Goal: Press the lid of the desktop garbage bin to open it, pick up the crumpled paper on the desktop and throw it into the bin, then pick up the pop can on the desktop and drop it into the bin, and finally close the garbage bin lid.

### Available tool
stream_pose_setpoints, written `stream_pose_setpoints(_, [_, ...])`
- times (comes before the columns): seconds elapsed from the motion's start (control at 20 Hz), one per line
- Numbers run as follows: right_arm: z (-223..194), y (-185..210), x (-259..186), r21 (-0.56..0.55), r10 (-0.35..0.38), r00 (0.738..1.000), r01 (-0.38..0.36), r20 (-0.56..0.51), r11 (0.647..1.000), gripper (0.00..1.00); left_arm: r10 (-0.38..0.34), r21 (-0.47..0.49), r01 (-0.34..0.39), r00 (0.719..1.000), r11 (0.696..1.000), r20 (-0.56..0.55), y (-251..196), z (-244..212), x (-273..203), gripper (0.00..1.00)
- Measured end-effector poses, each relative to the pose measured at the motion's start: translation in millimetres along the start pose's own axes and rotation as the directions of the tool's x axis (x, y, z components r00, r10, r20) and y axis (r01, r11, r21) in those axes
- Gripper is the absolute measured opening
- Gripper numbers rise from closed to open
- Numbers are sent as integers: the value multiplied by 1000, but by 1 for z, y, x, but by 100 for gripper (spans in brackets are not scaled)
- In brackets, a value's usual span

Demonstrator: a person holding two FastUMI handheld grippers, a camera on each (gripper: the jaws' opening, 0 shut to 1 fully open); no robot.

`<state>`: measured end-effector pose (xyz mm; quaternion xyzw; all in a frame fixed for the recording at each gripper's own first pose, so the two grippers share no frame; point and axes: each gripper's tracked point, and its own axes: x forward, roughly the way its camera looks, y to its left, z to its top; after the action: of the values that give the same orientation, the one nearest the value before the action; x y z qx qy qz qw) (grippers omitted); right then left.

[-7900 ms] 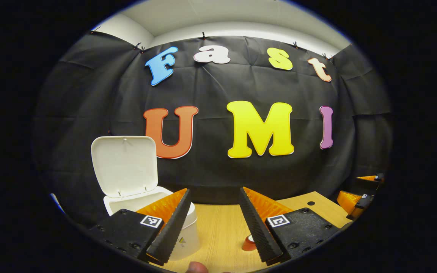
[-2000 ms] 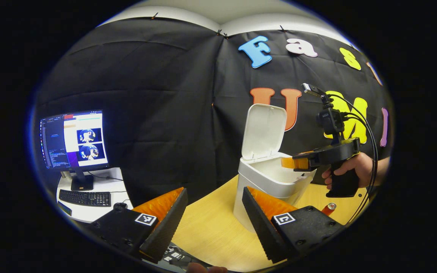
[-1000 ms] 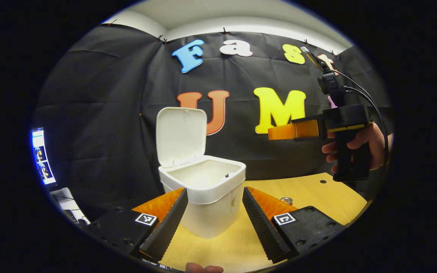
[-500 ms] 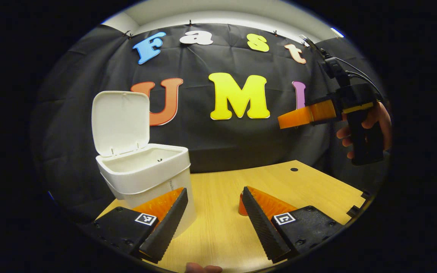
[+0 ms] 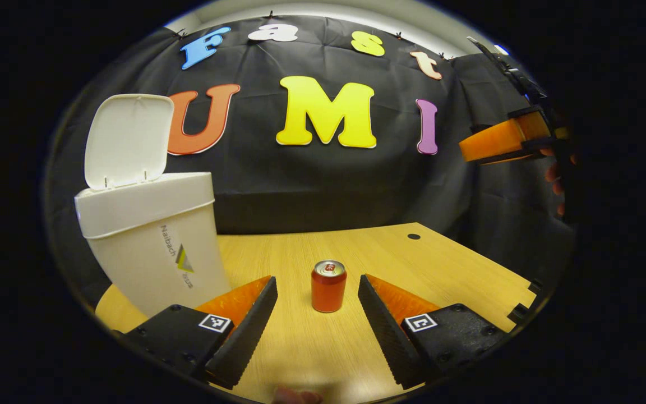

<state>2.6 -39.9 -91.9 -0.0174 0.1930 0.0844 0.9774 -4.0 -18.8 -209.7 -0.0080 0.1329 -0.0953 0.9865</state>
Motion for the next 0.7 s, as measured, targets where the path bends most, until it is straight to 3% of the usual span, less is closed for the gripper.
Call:
stream_pose_setpoints(0.25, [-6, -27, -7, -18, -61, 998, 61, -9, 998, 89, 23, 2, -23, 999, 1000, -36, -11, -30, 40, 97])
stream_pose_setpoints(0.7, [-38, -47, -3, -28, -88, 992, 86, -95, 996, 90, 72, -21, -75, 988, 997, -135, -15, -87, 90, 97])
